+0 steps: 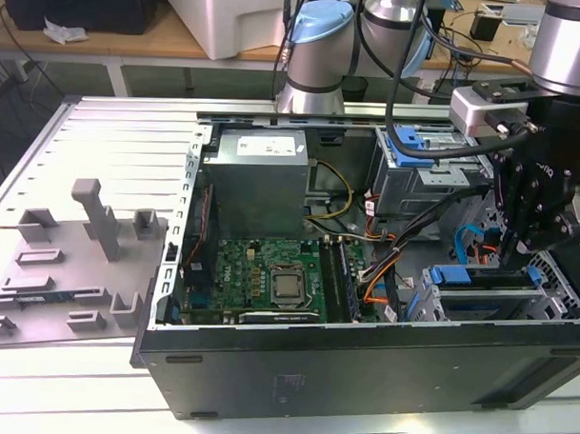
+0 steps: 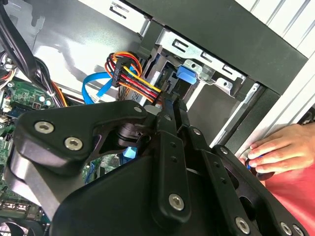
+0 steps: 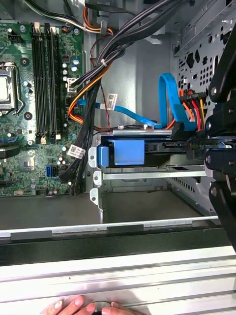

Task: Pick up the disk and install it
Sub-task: 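Insert the first disk wire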

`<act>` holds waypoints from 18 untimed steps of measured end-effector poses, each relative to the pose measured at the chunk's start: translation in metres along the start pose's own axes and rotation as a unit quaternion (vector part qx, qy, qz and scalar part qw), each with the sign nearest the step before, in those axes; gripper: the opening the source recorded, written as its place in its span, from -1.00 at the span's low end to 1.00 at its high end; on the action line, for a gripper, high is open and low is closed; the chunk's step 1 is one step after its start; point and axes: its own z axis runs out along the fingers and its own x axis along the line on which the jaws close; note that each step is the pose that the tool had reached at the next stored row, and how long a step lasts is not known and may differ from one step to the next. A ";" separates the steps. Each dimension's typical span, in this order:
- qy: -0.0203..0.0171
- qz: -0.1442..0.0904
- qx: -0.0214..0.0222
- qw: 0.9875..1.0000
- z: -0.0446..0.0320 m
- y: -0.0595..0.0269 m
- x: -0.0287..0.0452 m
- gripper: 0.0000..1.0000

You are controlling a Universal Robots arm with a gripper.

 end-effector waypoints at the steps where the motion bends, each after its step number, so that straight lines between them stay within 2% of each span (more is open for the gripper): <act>1: 0.000 0.000 0.000 1.000 0.0002 0.0000 0.0000 -0.66; 18: 0.000 -0.001 0.000 1.000 0.0006 -0.0004 -0.0013 -0.66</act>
